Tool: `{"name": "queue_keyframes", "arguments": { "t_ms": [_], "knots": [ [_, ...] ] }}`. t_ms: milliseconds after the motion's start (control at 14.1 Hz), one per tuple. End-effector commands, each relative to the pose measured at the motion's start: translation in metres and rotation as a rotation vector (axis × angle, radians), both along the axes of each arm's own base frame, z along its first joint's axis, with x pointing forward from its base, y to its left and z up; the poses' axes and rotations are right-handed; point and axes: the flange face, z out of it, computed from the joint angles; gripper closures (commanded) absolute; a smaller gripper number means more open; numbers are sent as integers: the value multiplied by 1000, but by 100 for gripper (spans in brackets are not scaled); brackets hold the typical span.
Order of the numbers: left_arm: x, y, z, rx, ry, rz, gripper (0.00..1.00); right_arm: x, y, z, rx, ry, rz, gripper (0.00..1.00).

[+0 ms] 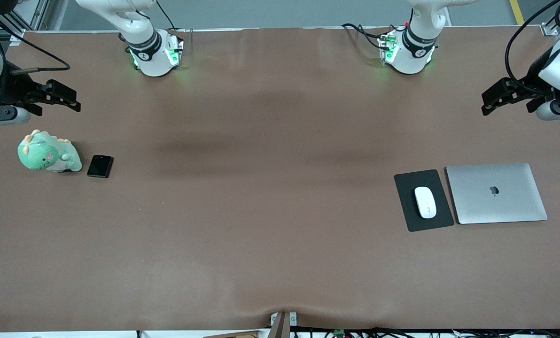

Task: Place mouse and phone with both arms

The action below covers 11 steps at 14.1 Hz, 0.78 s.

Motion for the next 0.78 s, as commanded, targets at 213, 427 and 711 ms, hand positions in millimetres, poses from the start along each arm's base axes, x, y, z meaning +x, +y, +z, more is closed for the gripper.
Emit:
{"name": "queue_keyframes", "arguments": {
  "t_ms": [213,427,711],
  "knots": [
    [-8,4,14,-13,-10,1,0,-6,-6,4,-6,6,13,0],
    [-8,2,14,-13,-10,-4,0,-5,-6,4,-6,4,13,0],
    [-9,2,13,0,-2,2,0,-5,-5,3,-6,4,11,0]
  ]
}}
